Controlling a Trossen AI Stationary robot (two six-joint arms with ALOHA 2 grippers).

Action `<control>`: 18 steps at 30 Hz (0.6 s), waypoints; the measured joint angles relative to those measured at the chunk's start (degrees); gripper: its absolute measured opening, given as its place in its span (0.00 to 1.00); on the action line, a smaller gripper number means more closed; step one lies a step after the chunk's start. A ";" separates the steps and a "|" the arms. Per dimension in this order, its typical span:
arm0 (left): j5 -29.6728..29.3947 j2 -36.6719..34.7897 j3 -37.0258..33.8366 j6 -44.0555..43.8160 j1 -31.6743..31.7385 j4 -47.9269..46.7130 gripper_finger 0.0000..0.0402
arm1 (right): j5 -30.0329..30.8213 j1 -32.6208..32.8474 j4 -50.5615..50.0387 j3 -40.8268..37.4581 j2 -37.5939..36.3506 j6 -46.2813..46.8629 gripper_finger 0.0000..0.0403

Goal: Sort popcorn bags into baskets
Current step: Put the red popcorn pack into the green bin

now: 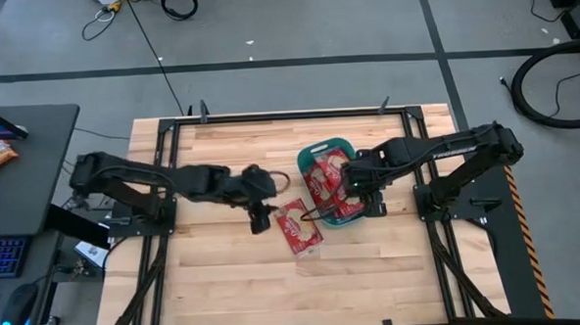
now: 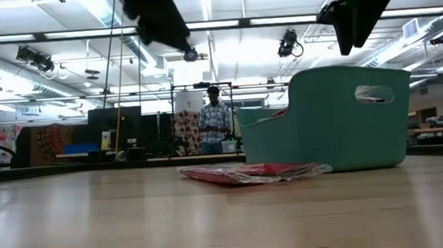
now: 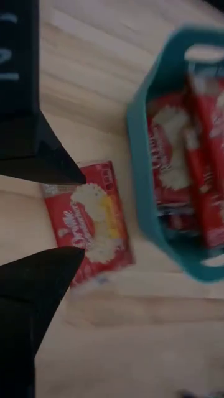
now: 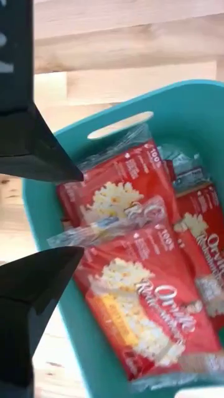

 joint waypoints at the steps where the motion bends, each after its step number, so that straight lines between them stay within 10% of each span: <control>1: -0.03 1.43 0.00 1.70 -0.28 0.24 0.44 | -0.02 0.00 -0.31 0.45 0.00 0.59 0.46; 18: -1.14 19.38 0.00 38.60 -4.72 2.25 0.44 | -0.01 3.08 -1.51 7.12 -3.05 9.98 0.45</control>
